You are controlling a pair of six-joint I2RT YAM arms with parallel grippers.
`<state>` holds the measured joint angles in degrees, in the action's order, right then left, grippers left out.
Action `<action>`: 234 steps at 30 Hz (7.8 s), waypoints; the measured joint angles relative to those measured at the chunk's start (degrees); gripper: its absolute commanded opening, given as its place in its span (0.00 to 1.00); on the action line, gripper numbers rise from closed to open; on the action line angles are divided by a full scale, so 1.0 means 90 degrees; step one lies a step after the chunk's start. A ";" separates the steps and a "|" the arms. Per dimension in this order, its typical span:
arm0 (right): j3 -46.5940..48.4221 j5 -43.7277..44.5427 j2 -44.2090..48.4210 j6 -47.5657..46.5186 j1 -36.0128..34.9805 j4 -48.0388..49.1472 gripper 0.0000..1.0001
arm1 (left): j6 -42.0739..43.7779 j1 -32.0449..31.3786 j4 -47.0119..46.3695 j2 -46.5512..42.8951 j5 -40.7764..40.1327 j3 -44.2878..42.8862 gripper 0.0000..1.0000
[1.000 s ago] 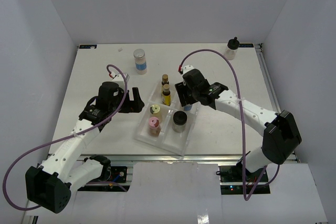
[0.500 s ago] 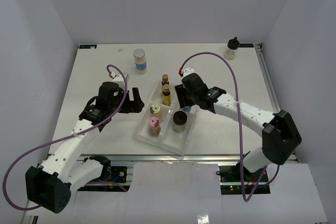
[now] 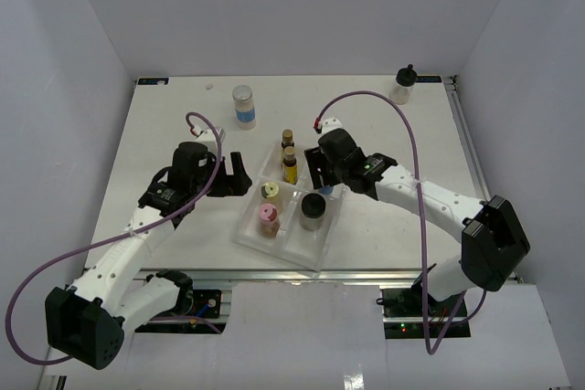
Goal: Organize the condiment bottles
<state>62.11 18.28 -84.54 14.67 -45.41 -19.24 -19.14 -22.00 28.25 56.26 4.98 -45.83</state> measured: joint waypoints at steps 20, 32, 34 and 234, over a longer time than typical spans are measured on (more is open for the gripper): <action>0.0867 0.0110 0.1200 -0.0412 0.0000 -0.0538 0.88 | -0.0159 0.0073 0.0479 0.3106 -0.0283 -0.4168 0.98; 0.0569 -0.0069 0.3352 -0.0762 0.0000 -0.0721 0.92 | 0.0256 0.0573 0.0344 0.6060 -0.1227 -0.6535 0.82; 0.0491 -0.0049 0.3521 -0.0834 0.0000 -0.0756 0.92 | 0.0438 0.0636 0.0336 0.6409 -0.1297 -0.6782 0.84; 0.5158 -0.1266 -0.5840 -0.2026 0.4937 0.3997 0.98 | 0.0206 -0.0671 0.0330 0.0596 -0.1278 -0.1304 0.98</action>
<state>108.53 6.88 -137.10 -3.57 -0.97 16.73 -17.29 -28.04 31.22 61.63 -6.52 -57.56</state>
